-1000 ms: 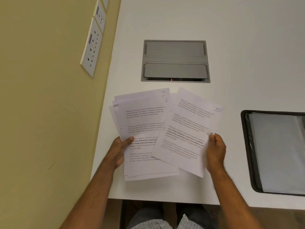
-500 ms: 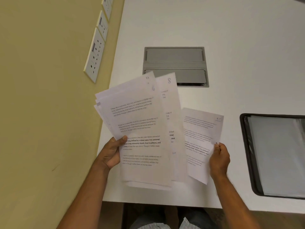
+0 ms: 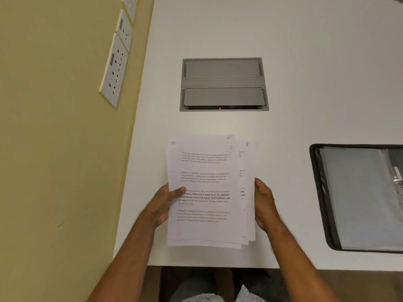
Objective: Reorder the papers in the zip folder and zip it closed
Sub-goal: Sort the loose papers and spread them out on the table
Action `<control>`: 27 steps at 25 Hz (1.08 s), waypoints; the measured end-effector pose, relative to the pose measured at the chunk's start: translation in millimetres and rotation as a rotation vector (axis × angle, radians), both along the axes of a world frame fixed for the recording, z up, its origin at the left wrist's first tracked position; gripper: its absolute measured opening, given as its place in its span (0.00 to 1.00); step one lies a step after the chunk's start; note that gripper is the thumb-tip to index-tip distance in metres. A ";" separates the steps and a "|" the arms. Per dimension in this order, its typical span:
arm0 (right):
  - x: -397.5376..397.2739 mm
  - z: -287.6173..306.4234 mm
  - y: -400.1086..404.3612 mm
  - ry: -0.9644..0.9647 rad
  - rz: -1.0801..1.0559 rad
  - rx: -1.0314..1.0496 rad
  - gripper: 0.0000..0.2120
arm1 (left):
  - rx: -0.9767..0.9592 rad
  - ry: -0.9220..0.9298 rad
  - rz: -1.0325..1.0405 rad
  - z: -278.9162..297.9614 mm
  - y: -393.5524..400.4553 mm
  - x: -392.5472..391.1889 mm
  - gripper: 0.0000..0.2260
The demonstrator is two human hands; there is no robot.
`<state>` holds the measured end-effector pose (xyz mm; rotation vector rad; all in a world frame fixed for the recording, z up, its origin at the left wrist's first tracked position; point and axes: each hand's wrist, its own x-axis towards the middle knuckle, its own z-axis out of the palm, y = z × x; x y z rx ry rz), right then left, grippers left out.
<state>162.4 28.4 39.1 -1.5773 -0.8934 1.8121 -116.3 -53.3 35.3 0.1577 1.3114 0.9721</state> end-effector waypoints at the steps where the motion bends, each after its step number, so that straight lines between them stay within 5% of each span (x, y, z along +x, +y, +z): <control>1: 0.1 3.0 0.2 0.019 0.005 -0.017 0.06 | -0.010 -0.004 0.012 -4.0 -1.5 2.6 0.20; 6: 3.9 2.1 3.1 0.068 0.076 -0.080 0.11 | 0.002 -0.097 0.082 -19.7 -9.1 15.2 0.19; 12: 5.3 -3.9 5.6 0.021 -0.007 -0.201 0.17 | 0.077 0.137 0.147 -22.7 -2.7 29.7 0.21; 18: -4.8 -21.3 1.4 -0.269 0.054 0.075 0.18 | 0.020 0.085 0.156 -20.3 3.5 35.5 0.15; 23: 0.6 -31.3 13.6 -0.226 0.099 0.125 0.06 | -0.010 0.037 0.219 -25.2 6.4 29.5 0.16; 27: 6.1 -21.8 25.4 -0.091 0.140 0.121 0.11 | -0.016 -0.018 0.171 -25.3 4.8 28.1 0.16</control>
